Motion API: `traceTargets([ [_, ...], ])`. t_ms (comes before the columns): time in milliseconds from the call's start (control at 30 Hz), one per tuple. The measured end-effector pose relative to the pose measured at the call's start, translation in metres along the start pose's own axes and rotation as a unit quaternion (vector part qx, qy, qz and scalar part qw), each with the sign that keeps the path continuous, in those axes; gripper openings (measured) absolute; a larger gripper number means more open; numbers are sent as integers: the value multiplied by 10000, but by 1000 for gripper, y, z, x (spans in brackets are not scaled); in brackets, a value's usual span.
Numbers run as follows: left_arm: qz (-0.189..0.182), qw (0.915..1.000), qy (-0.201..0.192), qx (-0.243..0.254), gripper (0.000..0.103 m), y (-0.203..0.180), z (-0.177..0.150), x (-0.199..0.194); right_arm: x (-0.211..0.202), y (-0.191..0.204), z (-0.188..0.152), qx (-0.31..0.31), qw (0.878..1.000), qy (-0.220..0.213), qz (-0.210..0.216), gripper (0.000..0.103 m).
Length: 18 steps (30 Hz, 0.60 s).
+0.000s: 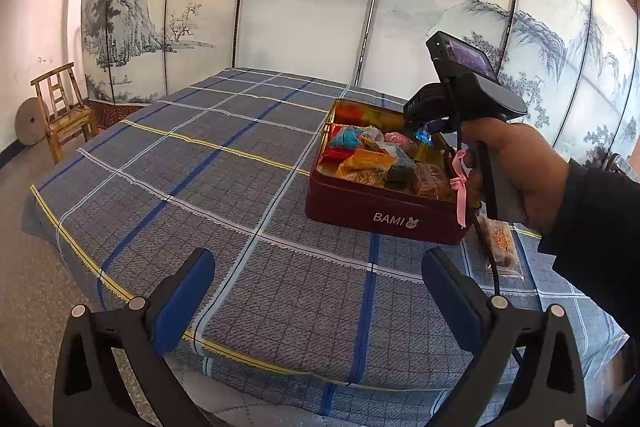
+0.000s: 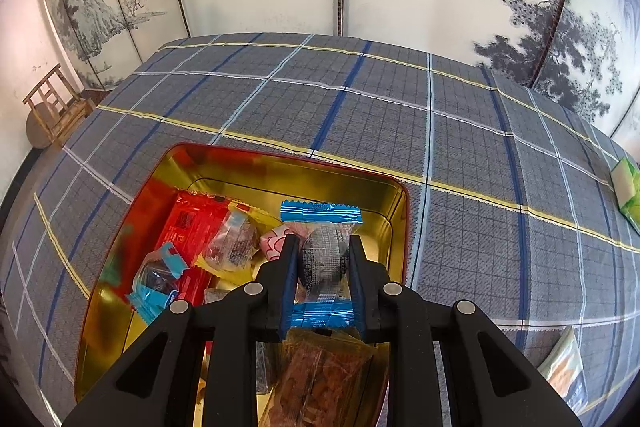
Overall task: Organize snacks
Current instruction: 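Lower the blue-ended candy into the tin and open the right gripper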
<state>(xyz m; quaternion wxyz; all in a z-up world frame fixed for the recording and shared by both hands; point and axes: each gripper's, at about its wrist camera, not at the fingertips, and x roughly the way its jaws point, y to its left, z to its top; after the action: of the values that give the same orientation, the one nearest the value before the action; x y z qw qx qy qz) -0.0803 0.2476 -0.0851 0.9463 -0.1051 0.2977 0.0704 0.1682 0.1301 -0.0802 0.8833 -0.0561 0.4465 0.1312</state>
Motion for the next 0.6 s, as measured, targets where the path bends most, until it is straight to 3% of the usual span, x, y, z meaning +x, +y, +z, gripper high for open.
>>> traceTargets([
  [600, 100, 9999, -27, 129, 102, -6, -1, -7, 6, -6, 0, 205, 9995, 118, 223, 26],
])
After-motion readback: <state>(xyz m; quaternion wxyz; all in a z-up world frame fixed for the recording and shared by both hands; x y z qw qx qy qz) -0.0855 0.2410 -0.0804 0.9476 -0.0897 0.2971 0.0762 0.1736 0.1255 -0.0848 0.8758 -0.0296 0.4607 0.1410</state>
